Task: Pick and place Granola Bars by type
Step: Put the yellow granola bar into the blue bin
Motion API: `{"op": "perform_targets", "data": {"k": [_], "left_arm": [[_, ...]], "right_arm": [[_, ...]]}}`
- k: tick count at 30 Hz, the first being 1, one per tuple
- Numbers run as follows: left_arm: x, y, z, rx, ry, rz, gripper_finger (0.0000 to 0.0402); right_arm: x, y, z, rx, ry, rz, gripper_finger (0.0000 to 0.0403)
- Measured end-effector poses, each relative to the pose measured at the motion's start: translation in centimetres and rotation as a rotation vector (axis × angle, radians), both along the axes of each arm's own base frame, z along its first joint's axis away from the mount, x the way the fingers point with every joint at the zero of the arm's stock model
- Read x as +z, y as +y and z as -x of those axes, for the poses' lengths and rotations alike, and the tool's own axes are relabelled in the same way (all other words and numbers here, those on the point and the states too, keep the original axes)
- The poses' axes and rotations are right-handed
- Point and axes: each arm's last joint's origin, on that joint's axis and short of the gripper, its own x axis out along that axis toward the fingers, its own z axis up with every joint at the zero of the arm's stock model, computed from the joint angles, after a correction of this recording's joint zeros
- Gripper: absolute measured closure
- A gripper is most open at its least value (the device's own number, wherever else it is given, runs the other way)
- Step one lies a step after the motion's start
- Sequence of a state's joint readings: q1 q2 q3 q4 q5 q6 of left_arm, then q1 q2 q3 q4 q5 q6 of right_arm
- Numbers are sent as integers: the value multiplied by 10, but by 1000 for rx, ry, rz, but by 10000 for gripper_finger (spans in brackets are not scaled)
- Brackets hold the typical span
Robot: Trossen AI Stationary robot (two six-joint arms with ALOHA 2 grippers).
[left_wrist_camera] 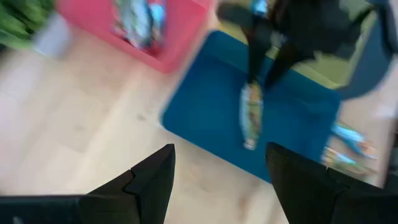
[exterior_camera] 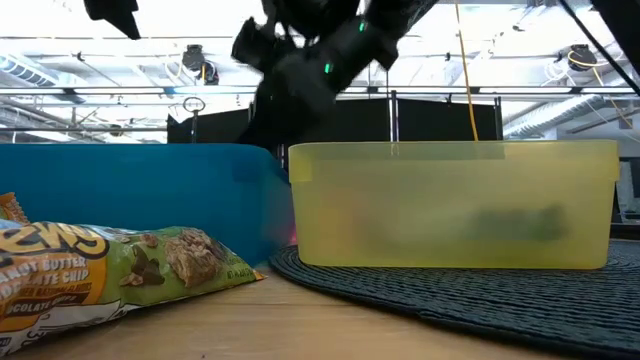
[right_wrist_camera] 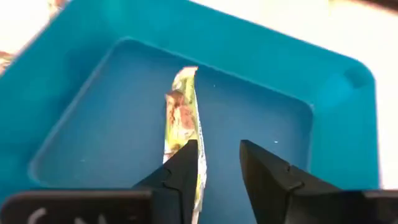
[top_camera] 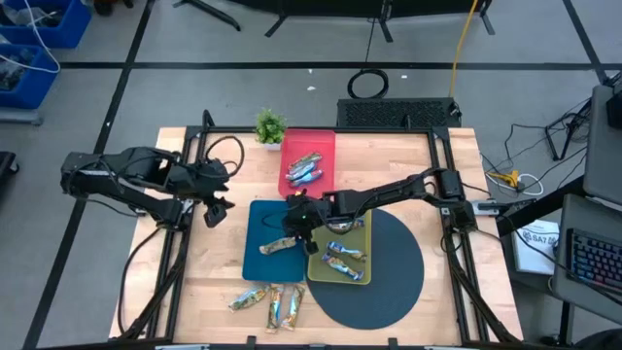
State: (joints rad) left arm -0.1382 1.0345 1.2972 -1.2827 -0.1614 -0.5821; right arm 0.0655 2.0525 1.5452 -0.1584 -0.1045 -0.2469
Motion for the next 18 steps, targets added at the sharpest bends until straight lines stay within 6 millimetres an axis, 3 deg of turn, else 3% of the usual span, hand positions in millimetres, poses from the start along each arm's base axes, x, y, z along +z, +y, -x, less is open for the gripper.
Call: {"op": "perform_targets", "data": {"k": [10,18], "left_arm": [[-23,-50,-16,50,143,100,147],[-63,-106,-4,56,180,179,147]], "right_arm": [[95,33,49,-104,-87,-35,264],[139,49,78,-174,-171,-204,263]]}}
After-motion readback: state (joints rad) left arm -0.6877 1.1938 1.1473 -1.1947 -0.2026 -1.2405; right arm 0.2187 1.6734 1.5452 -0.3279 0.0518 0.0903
